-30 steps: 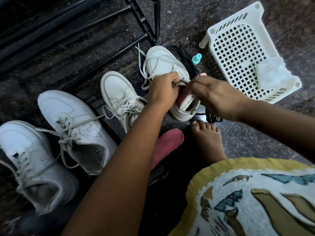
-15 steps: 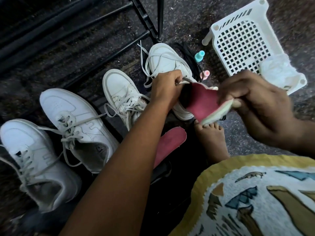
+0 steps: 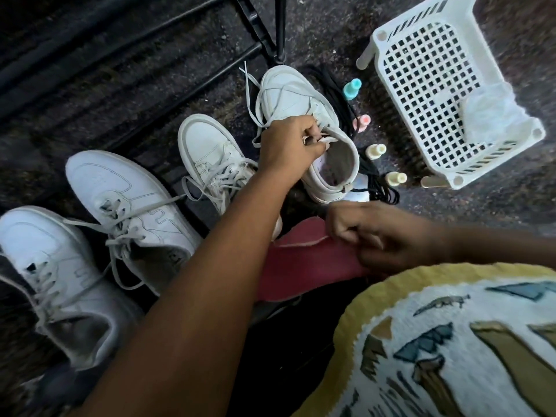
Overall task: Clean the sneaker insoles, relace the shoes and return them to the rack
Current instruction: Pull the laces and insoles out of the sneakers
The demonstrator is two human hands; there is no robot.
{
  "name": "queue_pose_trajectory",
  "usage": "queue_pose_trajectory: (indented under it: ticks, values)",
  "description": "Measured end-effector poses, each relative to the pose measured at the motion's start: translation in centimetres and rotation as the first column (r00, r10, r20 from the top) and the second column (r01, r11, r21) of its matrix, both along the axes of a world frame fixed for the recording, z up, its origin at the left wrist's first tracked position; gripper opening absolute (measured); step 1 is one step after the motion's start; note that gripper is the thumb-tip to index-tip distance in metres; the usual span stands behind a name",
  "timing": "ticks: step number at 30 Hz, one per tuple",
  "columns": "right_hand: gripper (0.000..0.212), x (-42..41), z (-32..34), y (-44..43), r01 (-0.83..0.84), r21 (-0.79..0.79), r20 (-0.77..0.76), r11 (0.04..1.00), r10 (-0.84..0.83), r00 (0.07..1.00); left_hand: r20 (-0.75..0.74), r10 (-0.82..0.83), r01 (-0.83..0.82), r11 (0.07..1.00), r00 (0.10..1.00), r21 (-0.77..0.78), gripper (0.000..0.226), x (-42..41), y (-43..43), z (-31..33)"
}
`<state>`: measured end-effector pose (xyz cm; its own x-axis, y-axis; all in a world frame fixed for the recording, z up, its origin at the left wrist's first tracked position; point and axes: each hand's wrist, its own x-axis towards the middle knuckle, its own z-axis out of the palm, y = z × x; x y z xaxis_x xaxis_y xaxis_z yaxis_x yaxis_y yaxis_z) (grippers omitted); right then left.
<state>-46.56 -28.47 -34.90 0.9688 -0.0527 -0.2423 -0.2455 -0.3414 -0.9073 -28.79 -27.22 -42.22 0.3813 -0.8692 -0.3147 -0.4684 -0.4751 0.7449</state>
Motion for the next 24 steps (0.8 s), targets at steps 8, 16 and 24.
queue_pose_trajectory:
  ticks: [8,16,24]
  values:
    - [0.028,1.7,-5.8,-1.7,-0.276,-0.299,-0.110,0.914,0.254,0.961,0.023,0.016,-0.016,1.000,1.000,-0.005,0.015,-0.1,0.2,0.2]
    - [0.026,1.1,-9.2,1.2,-0.316,-0.849,-0.164,0.424,0.356,0.920,0.049,0.016,-0.016,1.000,0.999,0.001,0.015,-0.4,0.3,0.2]
    - [0.037,-0.7,-11.5,3.5,-0.562,-0.658,-0.510,0.502,0.252,0.822,0.081,0.017,-0.017,1.000,0.997,-0.006,0.017,-0.6,0.6,0.5]
